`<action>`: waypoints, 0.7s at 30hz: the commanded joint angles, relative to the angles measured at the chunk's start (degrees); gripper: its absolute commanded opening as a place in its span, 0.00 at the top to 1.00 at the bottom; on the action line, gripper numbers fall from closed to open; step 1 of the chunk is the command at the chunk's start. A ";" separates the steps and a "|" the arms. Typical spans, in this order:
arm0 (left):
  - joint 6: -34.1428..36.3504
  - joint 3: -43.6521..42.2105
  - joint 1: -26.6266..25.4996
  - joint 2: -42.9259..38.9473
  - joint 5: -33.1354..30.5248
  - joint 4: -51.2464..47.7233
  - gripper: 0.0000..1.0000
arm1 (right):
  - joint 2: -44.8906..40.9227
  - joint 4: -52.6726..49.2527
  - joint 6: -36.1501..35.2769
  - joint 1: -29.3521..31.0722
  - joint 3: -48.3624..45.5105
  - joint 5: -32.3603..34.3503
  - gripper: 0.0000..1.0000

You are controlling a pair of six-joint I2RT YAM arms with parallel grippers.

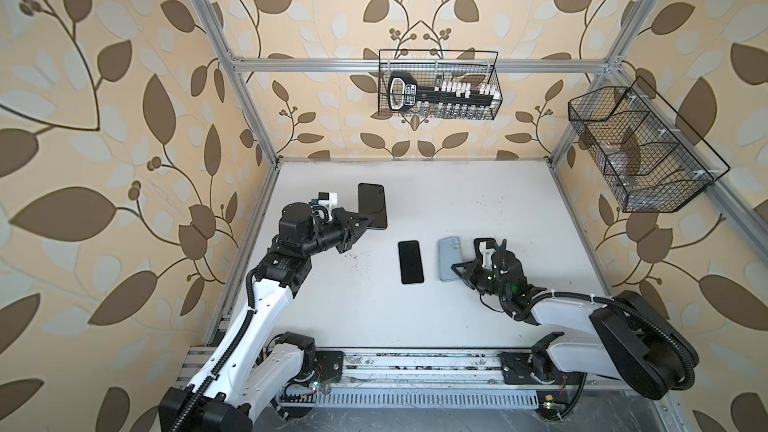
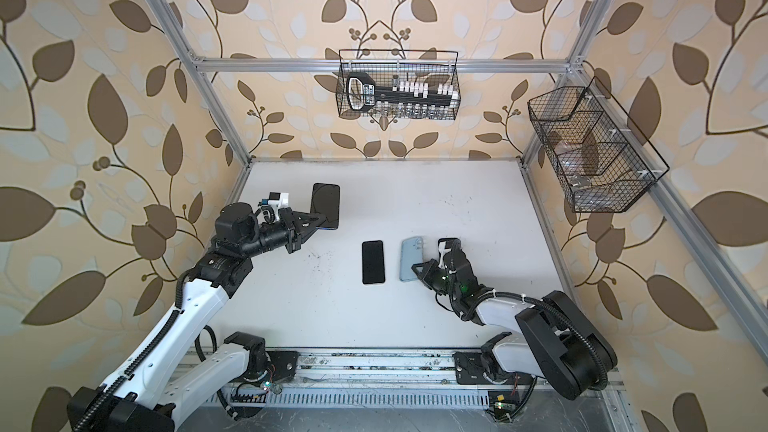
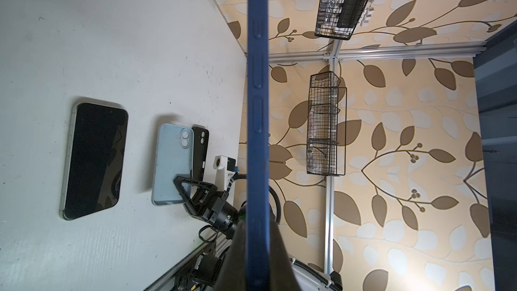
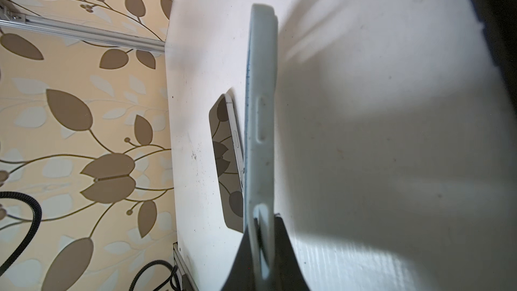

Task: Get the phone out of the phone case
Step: 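Drag the light-blue case with the right gripper away from the black phones, then open the right gripper to release the light-blue case and lift away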

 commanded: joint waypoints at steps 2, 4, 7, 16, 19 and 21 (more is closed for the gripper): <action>1.34 0.19 1.23 -1.07 2.35 5.06 1.00 | 2.18 4.46 4.64 0.56 1.96 5.23 0.95; 1.49 0.21 1.60 -1.03 2.67 4.94 1.00 | 3.96 5.72 4.98 0.66 2.55 4.94 0.94; 1.71 0.05 2.19 -0.86 3.22 4.85 1.00 | 6.94 7.85 5.50 0.67 3.26 4.20 0.93; 2.59 -0.10 3.82 -0.72 4.63 4.27 1.00 | 9.38 5.75 3.25 1.23 5.25 5.05 0.71; 2.67 -0.13 4.18 -0.13 5.09 4.62 1.00 | 9.24 4.59 3.01 1.18 5.44 5.15 0.62; 2.67 0.02 4.35 0.01 5.26 4.81 1.00 | 8.90 3.33 2.92 1.23 5.54 5.39 0.58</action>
